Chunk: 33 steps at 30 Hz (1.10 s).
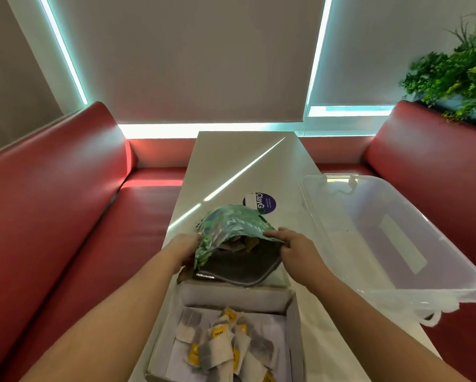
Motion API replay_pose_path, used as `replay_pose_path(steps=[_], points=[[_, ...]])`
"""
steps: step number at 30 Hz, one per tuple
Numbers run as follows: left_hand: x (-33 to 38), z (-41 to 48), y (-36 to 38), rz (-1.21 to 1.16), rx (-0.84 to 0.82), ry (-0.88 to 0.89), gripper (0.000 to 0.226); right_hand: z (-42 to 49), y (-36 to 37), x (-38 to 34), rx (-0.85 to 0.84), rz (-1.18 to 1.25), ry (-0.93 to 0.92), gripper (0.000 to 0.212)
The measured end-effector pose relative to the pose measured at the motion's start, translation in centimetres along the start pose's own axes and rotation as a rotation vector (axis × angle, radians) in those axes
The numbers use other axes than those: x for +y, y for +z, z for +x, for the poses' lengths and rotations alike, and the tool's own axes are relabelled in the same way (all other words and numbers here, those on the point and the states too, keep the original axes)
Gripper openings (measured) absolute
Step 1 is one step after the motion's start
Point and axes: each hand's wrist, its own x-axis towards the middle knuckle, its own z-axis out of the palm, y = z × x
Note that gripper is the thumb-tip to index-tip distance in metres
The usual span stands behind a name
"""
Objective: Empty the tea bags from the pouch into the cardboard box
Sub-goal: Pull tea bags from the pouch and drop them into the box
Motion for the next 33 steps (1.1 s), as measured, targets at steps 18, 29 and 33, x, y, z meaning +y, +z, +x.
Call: replay_pose_path(steps=[18,29,33], points=[[1.7,2.0,2.8,0.064,0.314,0.332,0.024,-0.2,0.8,1.0,-0.063,0.267,0.011,0.067],[7.3,-3.3,-0.8,-0.14,0.409,0.799,0.02,-1.7,-0.2,-0.9,0.181,0.304,-0.363,0.078],[5.7,-3.2,-0.9,-0.118,0.421,0.757,0.02,-2.3,0.3,-1.0,0.135,0.321,-0.335,0.079]])
